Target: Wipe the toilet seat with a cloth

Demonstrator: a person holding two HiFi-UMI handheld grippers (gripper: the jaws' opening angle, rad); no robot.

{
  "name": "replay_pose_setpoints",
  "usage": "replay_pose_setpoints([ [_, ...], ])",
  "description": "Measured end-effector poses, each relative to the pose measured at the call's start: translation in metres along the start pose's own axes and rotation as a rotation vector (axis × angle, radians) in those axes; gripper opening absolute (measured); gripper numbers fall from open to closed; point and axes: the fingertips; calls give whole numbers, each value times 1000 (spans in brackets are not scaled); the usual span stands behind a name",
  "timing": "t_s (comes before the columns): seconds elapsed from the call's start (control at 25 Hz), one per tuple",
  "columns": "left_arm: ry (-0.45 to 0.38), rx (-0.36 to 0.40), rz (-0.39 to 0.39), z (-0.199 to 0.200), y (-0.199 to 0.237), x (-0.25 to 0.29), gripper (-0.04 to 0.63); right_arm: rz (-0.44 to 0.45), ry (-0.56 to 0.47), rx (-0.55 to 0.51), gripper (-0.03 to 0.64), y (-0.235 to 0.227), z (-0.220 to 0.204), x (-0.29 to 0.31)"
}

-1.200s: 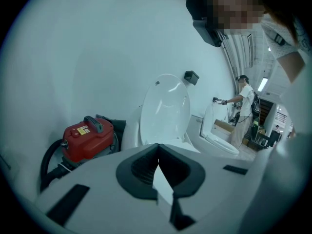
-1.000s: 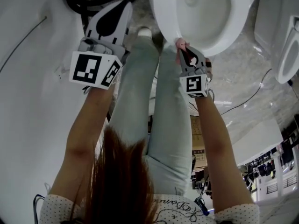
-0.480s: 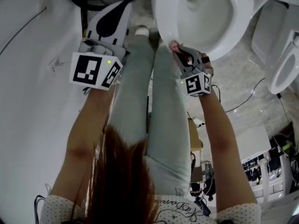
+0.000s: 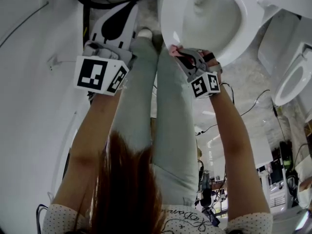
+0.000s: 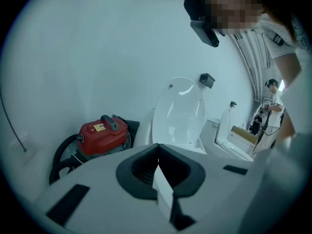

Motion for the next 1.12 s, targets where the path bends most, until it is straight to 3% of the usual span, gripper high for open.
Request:
replay_pose_setpoints([
  [0.52,-3,-7,43,9,17,5,5,97,-17,-92,52,-20,14,11],
  [1.12,-2,-5,25,18,22,19,5,149,-16,-159,52,-39,29,20],
])
Point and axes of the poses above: the fingertips, and each gripper's own axes: x forward along the fingers, y to its left, z out of its top, and after that the axes turned 7 degrees about z, right-handed
